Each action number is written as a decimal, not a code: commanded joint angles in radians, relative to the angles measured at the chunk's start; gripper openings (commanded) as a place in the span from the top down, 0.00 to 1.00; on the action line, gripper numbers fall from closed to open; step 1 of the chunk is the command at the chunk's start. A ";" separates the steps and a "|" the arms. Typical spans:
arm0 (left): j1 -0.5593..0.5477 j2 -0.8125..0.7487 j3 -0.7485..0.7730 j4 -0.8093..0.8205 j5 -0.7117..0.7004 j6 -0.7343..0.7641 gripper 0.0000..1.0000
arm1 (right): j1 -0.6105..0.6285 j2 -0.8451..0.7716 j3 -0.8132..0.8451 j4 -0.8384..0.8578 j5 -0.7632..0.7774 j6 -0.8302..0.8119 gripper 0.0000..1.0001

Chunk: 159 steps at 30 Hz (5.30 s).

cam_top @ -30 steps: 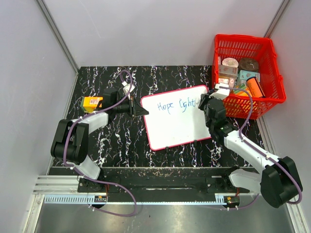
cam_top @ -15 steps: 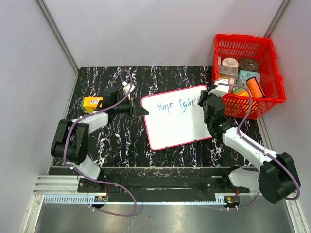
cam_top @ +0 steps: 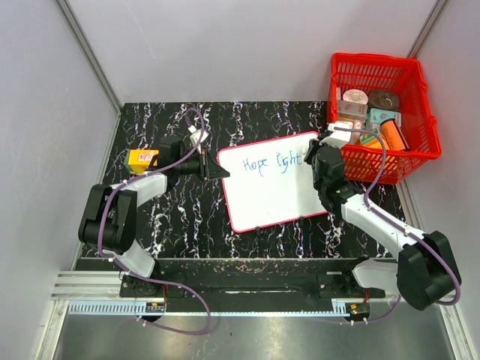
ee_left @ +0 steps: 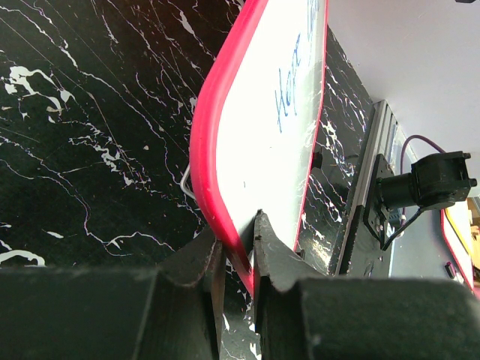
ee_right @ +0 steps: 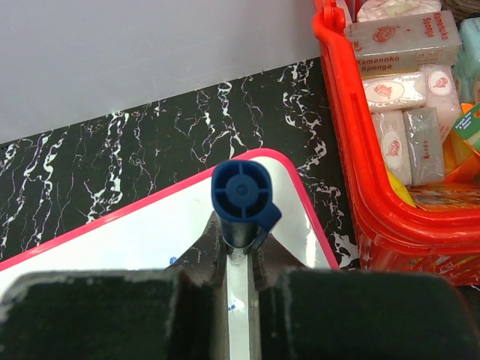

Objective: Write a sentence on the whiteboard
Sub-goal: Write on the whiteboard with the whiteboard.

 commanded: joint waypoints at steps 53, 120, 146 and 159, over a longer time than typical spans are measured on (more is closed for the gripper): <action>-0.033 0.041 0.001 -0.016 -0.150 0.175 1.00 | -0.007 -0.060 -0.065 -0.107 -0.034 0.046 1.00; -0.034 0.038 -0.001 -0.016 -0.156 0.175 1.00 | 0.643 -0.073 -0.177 0.422 0.102 -0.291 1.00; -0.034 0.035 -0.005 -0.011 -0.151 0.174 1.00 | 0.634 0.116 -0.086 0.392 0.010 -0.187 1.00; -0.034 0.035 -0.004 -0.011 -0.154 0.174 1.00 | 0.386 -0.142 -0.169 0.252 -0.456 -0.107 1.00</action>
